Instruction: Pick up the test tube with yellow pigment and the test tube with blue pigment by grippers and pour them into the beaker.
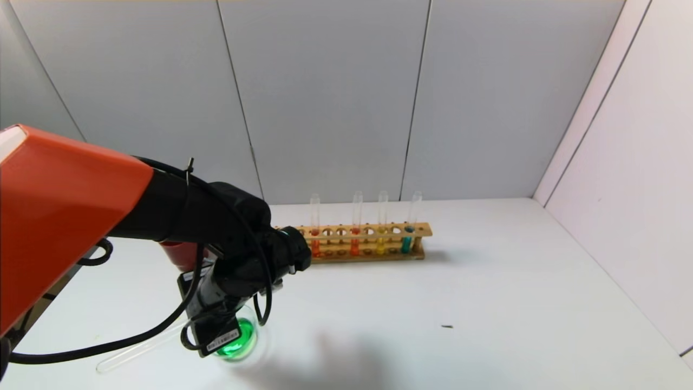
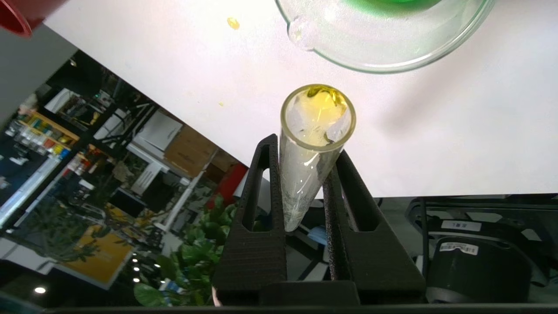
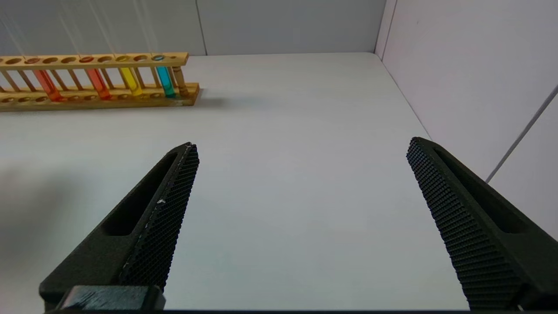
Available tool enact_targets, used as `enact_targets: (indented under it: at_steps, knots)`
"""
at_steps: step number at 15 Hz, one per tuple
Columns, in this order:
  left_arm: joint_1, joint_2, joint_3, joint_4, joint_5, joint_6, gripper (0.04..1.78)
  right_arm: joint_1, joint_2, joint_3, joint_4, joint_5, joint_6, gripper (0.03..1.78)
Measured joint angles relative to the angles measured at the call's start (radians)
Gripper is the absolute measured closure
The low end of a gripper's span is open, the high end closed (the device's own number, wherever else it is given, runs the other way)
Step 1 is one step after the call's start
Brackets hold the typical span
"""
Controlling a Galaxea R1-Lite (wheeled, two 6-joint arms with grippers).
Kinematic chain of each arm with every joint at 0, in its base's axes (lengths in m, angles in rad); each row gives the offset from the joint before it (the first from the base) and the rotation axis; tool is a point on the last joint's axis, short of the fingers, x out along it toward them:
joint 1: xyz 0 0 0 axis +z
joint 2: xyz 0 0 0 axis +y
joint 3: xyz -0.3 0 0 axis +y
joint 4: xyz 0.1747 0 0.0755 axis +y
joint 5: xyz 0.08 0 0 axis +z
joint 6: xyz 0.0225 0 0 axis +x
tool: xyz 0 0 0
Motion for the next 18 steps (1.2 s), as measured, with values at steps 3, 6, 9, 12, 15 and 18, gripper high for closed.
enact_targets:
  at_steps: [3,6,9,12,15,18]
  knots:
    - [0.011,-0.043,0.061,-0.015,0.006,-0.027,1.51,0.0,0.0,0.0,0.0,0.0,0.0,0.07]
    - [0.019,-0.092,0.096,-0.074,0.0,-0.032,1.51,-0.001,0.0,0.0,0.0,0.0,0.0,0.07]
    - [0.02,-0.189,0.134,-0.19,-0.005,-0.04,1.51,0.0,0.0,0.0,0.0,0.0,0.0,0.07]
    - [0.027,-0.305,0.164,-0.346,-0.022,-0.099,1.51,-0.001,0.0,0.0,0.0,0.0,0.0,0.07]
    - [0.049,-0.399,0.171,-0.423,-0.02,-0.175,1.51,-0.001,0.0,0.0,0.0,0.0,0.0,0.07]
    - [0.108,-0.454,0.173,-0.514,-0.026,-0.184,1.51,0.0,0.0,0.0,0.0,0.0,0.0,0.07]
